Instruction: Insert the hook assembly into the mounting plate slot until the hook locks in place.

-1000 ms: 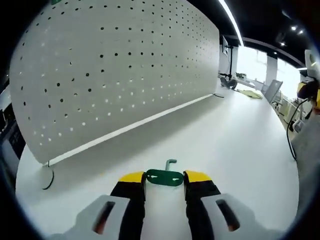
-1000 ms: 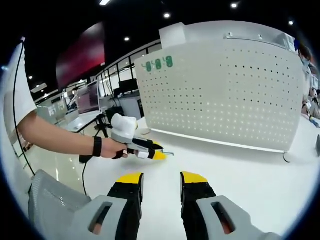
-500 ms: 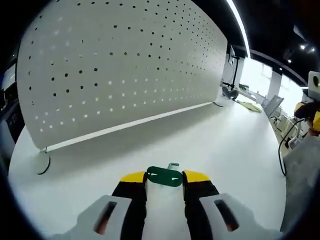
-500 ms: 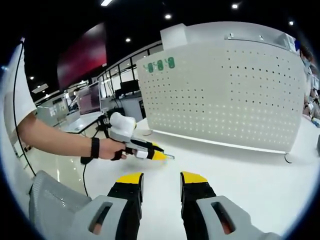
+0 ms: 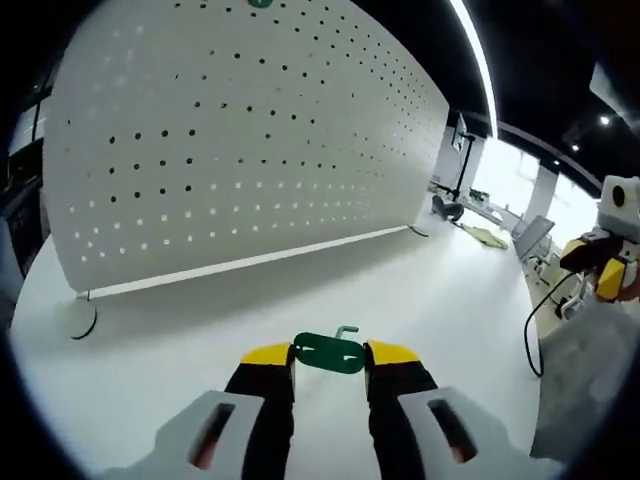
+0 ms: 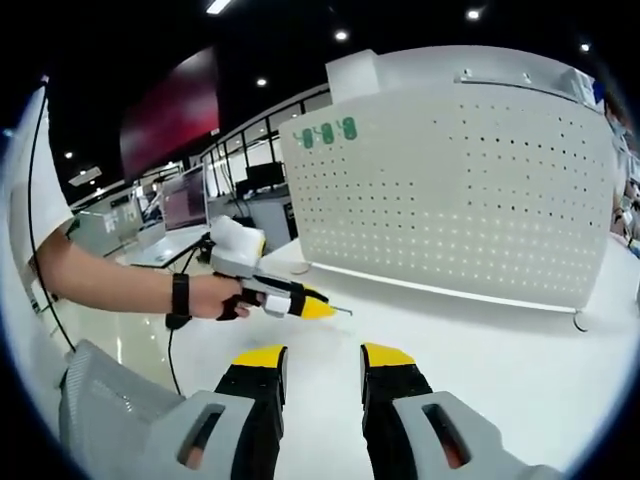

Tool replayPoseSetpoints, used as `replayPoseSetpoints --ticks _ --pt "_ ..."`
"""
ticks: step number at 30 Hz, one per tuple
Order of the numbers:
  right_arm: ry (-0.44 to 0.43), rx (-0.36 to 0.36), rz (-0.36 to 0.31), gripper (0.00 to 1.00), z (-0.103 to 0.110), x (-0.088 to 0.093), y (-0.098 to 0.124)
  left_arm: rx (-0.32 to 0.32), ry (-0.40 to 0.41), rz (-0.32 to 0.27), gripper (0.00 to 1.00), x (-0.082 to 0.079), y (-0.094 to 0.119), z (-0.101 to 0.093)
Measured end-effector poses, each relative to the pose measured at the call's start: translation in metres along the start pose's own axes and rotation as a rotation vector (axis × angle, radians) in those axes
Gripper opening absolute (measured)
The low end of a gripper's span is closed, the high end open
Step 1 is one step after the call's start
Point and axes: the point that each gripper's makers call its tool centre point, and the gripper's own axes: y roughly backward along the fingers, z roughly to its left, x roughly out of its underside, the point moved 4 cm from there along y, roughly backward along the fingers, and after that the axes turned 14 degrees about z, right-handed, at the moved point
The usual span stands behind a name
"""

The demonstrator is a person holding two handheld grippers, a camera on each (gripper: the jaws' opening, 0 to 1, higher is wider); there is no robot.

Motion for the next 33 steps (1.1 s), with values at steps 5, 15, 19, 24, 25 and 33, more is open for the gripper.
replayPoseSetpoints --ticks 5,15,19,24,25,33 --pt "0.007 -0.005 -0.007 0.29 0.001 -0.001 0.001 0.027 0.026 -0.011 0.27 -0.003 0.009 -0.008" --pt "0.013 -0.009 -0.032 0.29 0.001 -0.006 0.005 0.122 0.045 -0.031 0.28 -0.011 0.026 -0.035" --pt "0.013 -0.005 -0.046 0.29 0.000 -0.006 0.008 0.145 0.058 -0.044 0.28 -0.013 0.032 -0.044" --pt "0.027 -0.012 -0.053 0.29 -0.001 -0.005 0.011 0.191 0.075 -0.050 0.28 -0.014 0.037 -0.058" --pt "0.032 -0.014 -0.054 0.29 -0.001 -0.006 0.011 0.194 0.078 -0.055 0.28 -0.014 0.039 -0.060" --pt "0.059 -0.044 -0.057 0.29 -0.001 -0.005 0.013 0.232 0.092 -0.072 0.28 -0.010 0.052 -0.080"
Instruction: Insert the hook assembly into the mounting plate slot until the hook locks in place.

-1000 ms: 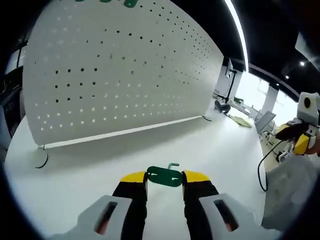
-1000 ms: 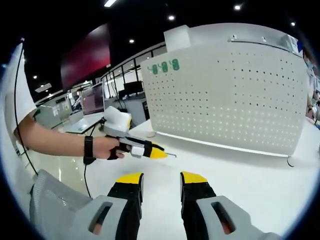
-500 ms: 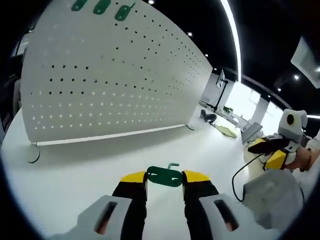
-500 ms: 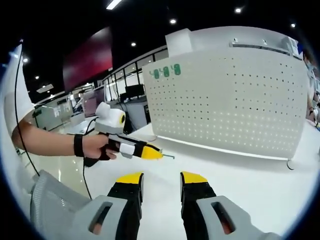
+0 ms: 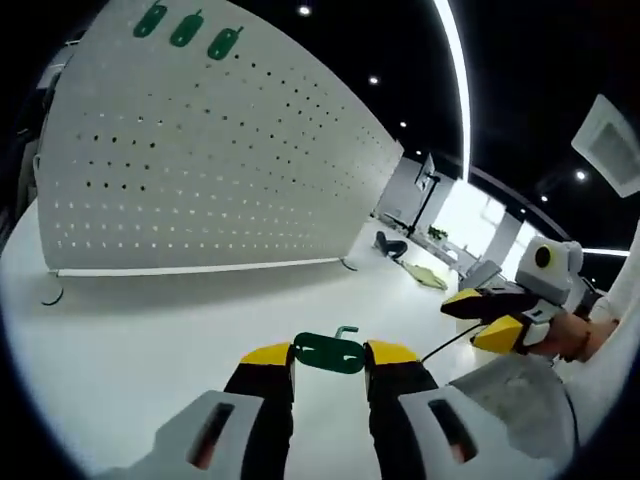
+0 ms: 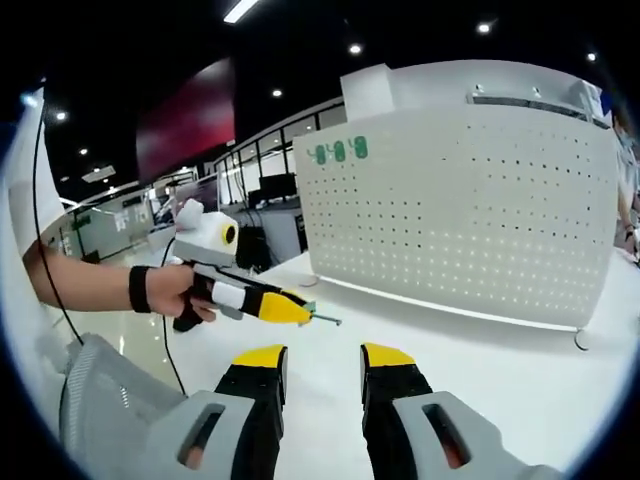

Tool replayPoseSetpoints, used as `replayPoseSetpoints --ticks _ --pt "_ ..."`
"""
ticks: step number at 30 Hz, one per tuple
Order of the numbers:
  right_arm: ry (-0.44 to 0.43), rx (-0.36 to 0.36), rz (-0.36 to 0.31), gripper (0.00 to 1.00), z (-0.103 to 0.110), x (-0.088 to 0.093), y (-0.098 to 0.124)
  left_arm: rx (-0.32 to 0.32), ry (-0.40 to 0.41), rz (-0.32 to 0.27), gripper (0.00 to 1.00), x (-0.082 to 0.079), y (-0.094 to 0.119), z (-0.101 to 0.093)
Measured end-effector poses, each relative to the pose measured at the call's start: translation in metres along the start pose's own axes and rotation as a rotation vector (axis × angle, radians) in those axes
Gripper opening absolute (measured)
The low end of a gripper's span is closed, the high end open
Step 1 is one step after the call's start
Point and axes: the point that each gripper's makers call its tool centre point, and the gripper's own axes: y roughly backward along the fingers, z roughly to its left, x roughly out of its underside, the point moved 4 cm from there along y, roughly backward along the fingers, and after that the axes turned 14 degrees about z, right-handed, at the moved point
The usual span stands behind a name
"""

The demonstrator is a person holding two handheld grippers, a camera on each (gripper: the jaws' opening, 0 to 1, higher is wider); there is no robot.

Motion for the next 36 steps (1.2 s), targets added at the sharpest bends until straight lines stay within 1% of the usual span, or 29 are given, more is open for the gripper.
replayPoseSetpoints --ticks 9,13,16,17,19,22,24,26,29,32,33,35,36 --pt "0.051 -0.048 0.009 0.29 0.003 0.001 -0.001 0.028 -0.009 0.007 0.28 0.009 0.010 -0.026" --pt "0.074 -0.067 0.021 0.29 0.005 0.004 0.000 0.045 0.006 0.000 0.28 0.012 0.011 -0.032" --pt "0.093 -0.079 0.021 0.29 0.007 0.005 0.002 0.088 0.019 -0.003 0.28 0.015 0.012 -0.043" --pt "0.095 -0.082 0.019 0.29 0.007 0.005 0.002 0.097 0.020 -0.002 0.28 0.016 0.013 -0.045" --pt "0.128 -0.082 0.031 0.28 0.008 0.007 0.002 0.106 0.021 -0.007 0.28 0.017 0.014 -0.049" --pt "0.132 -0.098 0.027 0.28 0.011 0.007 0.002 0.131 0.029 -0.011 0.28 0.018 0.015 -0.056" --pt "0.151 -0.108 0.029 0.28 0.014 0.007 0.002 0.151 0.025 -0.018 0.28 0.018 0.016 -0.062" --pt "0.172 -0.109 0.031 0.27 0.015 0.007 0.002 0.180 0.028 -0.026 0.28 0.017 0.017 -0.068" --pt "0.206 -0.104 0.036 0.25 0.016 0.006 0.001 0.198 0.025 -0.030 0.28 0.016 0.018 -0.073" --pt "0.262 -0.099 0.035 0.23 0.018 0.003 0.002 0.223 0.017 -0.023 0.28 0.016 0.018 -0.077" --pt "0.299 -0.089 0.042 0.22 0.018 0.003 0.002 0.234 0.018 -0.020 0.28 0.016 0.018 -0.078" --pt "0.351 -0.080 0.057 0.21 0.019 0.002 0.002 0.271 0.028 -0.011 0.28 0.015 0.019 -0.082" --pt "0.363 -0.079 0.058 0.19 0.020 0.002 0.003 0.280 0.028 -0.010 0.28 0.015 0.020 -0.083"
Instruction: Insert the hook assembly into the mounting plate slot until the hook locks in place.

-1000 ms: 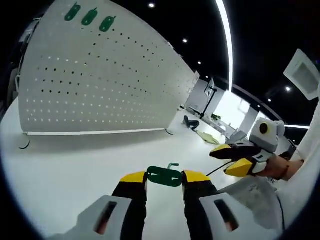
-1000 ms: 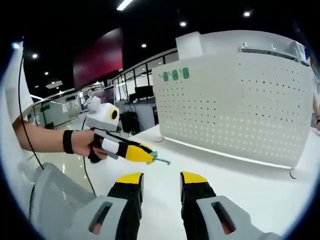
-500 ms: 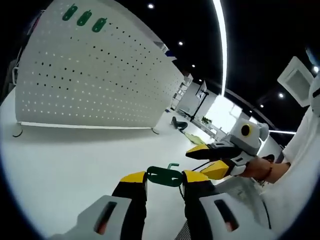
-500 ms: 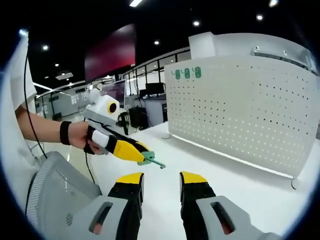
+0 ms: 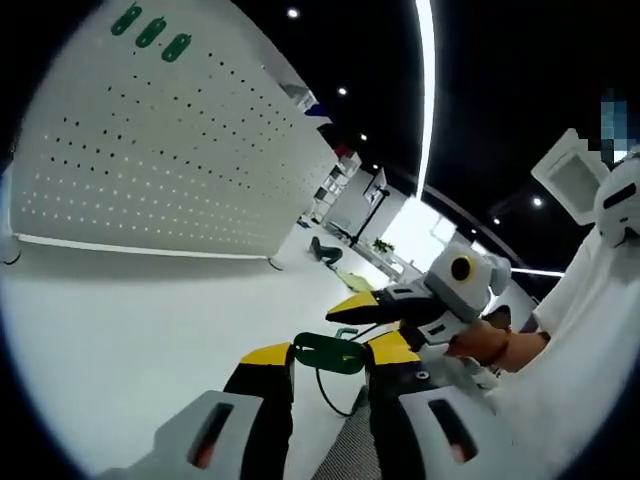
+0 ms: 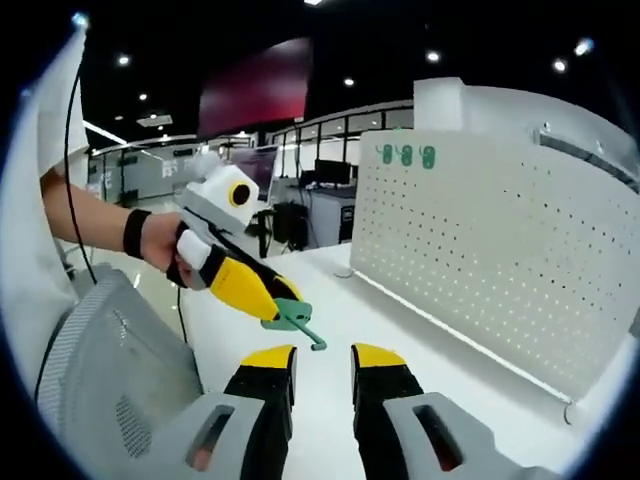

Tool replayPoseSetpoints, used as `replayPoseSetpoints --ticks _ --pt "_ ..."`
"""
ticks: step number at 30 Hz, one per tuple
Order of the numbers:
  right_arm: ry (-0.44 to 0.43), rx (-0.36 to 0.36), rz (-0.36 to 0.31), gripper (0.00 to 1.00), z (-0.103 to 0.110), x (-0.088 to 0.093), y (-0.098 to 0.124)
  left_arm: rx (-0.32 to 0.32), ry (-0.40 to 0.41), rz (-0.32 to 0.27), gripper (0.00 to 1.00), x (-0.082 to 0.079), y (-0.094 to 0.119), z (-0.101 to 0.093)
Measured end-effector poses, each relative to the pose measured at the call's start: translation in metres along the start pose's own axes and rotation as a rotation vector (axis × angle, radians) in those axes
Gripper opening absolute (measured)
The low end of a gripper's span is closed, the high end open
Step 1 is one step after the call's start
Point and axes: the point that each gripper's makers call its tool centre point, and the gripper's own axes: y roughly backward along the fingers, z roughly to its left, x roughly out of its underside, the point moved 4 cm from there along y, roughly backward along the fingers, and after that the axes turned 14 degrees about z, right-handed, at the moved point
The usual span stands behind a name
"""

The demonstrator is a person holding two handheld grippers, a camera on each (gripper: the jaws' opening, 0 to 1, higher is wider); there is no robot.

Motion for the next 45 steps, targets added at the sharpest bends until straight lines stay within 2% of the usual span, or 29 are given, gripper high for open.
replayPoseSetpoints --ticks 4,5,6,15,21,26,28,29,30,31,34,36,38,40,43,45 --pt "0.042 0.009 -0.011 0.16 0.000 -0.004 0.003 0.021 -0.016 0.006 0.29 -0.001 0.001 -0.004" --pt "0.092 0.021 -0.012 0.16 0.000 -0.005 0.004 0.029 -0.019 0.002 0.29 -0.002 0.001 -0.005" --pt "0.111 0.019 0.001 0.15 0.001 -0.004 0.004 0.041 -0.015 0.002 0.29 -0.002 0.001 -0.007" --pt "0.238 0.019 -0.041 0.07 0.008 -0.013 0.008 0.121 0.025 0.008 0.29 -0.002 0.001 -0.013" --pt "0.265 0.010 -0.034 0.04 0.010 -0.013 0.009 0.140 0.032 0.025 0.29 -0.001 -0.001 -0.015" --pt "0.322 0.014 -0.015 0.03 0.012 -0.011 0.010 0.154 0.040 0.019 0.29 -0.003 -0.001 -0.016" --pt "0.316 0.004 -0.006 0.02 0.014 -0.009 0.010 0.155 0.039 0.014 0.29 -0.005 -0.001 -0.015" --pt "0.337 -0.007 0.011 0.02 0.016 -0.007 0.010 0.154 0.026 -0.004 0.26 -0.008 0.000 -0.015" --pt "0.358 -0.009 0.007 0.01 0.018 -0.007 0.010 0.154 0.018 -0.016 0.20 -0.010 0.001 -0.015" --pt "0.347 -0.007 0.004 0.01 0.019 -0.007 0.010 0.153 0.007 -0.017 0.14 -0.011 0.002 -0.016" --pt "0.293 -0.033 0.000 0.00 0.021 -0.007 0.010 0.153 0.007 -0.020 0.20 -0.012 0.000 -0.016" --pt "0.276 -0.028 0.011 0.00 0.020 -0.007 0.009 0.157 0.004 -0.018 0.19 -0.012 -0.001 -0.018" --pt "0.232 -0.033 0.007 0.00 0.020 -0.008 0.009 0.126 -0.015 -0.025 0.22 -0.012 -0.002 -0.016" --pt "0.145 -0.049 0.013 0.00 0.019 -0.007 0.008 0.129 -0.013 -0.025 0.24 -0.012 -0.001 -0.017" --pt "0.129 -0.032 0.008 0.00 0.016 -0.008 0.008 0.112 -0.028 -0.037 0.28 -0.012 0.001 -0.017" --pt "0.088 -0.034 0.006 0.00 0.015 -0.008 0.008 0.087 -0.049 -0.053 0.34 -0.013 0.002 -0.016"
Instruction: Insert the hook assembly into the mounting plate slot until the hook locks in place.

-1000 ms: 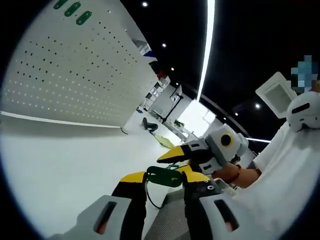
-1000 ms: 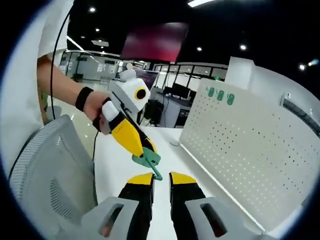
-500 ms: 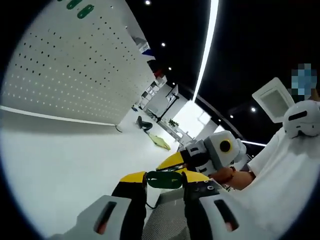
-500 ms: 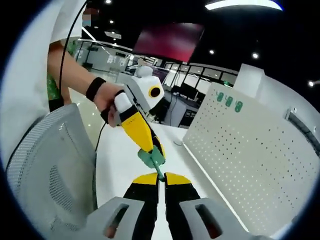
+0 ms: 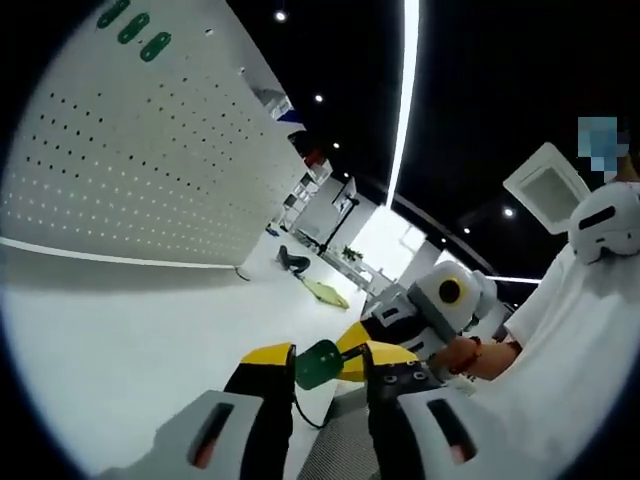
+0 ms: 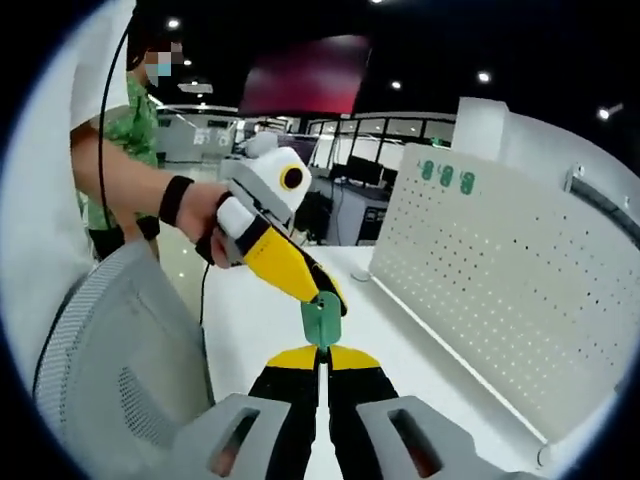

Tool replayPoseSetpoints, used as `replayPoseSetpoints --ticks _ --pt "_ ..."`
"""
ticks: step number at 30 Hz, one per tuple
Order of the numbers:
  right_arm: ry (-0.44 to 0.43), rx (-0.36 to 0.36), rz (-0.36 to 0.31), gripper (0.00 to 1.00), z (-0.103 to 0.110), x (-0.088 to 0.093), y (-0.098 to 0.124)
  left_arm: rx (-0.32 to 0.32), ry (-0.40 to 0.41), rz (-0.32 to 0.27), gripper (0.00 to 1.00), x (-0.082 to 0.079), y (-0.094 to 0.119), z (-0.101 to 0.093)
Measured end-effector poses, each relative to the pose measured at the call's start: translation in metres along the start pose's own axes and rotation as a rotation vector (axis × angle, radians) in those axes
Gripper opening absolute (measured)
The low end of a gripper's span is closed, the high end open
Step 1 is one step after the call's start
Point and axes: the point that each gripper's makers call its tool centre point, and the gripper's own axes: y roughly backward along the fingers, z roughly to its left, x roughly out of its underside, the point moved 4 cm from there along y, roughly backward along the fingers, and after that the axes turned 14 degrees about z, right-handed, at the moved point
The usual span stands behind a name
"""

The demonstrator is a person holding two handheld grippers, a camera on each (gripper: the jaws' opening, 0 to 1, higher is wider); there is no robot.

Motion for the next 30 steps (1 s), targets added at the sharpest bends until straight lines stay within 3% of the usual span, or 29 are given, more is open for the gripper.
replayPoseSetpoints --ticks 2,7,11,22,30 --pt "-0.020 0.001 0.007 0.00 0.000 0.001 0.000 -0.045 -0.076 -0.033 0.43 -0.004 0.002 0.000" --pt "-0.121 0.028 -0.017 0.00 -0.005 -0.003 0.002 -0.061 -0.094 -0.032 0.45 -0.001 0.006 -0.007" --pt "-0.142 0.039 -0.025 0.00 -0.006 -0.007 0.001 -0.085 -0.100 -0.052 0.47 0.000 0.012 -0.012" --pt "-0.203 0.089 -0.049 0.00 -0.013 -0.019 0.001 -0.242 -0.176 -0.119 0.60 -0.004 0.034 -0.016" --pt "-0.252 0.134 -0.049 0.00 -0.020 -0.025 0.000 -0.333 -0.220 -0.124 0.68 -0.002 0.048 -0.020"
